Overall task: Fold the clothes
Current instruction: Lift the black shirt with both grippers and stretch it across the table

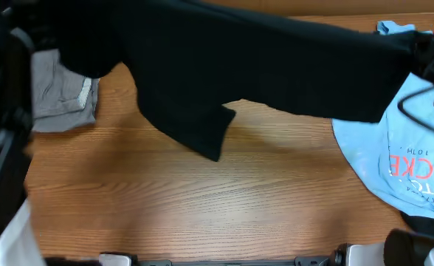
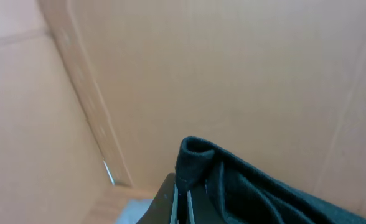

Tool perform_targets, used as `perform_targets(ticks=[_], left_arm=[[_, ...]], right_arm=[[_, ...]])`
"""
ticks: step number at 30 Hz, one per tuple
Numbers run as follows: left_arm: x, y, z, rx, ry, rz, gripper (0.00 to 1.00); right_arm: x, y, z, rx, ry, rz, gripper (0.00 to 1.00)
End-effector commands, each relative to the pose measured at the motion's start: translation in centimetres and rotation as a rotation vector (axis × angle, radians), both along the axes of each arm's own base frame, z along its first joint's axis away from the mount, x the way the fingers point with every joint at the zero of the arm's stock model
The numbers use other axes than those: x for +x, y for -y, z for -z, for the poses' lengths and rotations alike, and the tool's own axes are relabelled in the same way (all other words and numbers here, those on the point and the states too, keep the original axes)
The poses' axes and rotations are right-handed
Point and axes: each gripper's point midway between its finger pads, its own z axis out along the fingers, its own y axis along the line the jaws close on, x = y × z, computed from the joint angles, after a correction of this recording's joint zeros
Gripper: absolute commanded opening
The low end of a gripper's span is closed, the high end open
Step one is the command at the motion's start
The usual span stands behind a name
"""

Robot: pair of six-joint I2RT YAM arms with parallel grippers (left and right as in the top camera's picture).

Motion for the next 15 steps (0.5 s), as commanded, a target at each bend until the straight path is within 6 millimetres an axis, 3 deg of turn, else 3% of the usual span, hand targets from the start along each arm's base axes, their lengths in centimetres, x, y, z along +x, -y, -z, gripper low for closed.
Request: perform_targets(ticks=[1, 8, 12, 15], left_arm=[[-7.7, -3.9, -4.1, 0.013, 0.155, -0.182, 0.04], [-16.0, -4.6, -5.8, 0.007, 0.268, -0.185, 0.04], [-18.6, -4.8, -5.8, 0.025, 0.282, -0.188, 0.04], [-18.9, -4.8, -5.7, 0.044, 0.273, -0.190, 0.04]], right_arm=[[-3.5, 1.8, -2.2, -0.088, 0.075, 0.106, 0.04], [-10.1, -0.4, -5.9, -0.104, 0.247, 0.089, 0.04], [-13.0, -2.3, -7.1, -0.086, 0.322, 0.036, 0.04], [-13.7, -2.7, -6.7, -0.067, 0.317, 0.026, 0.04]])
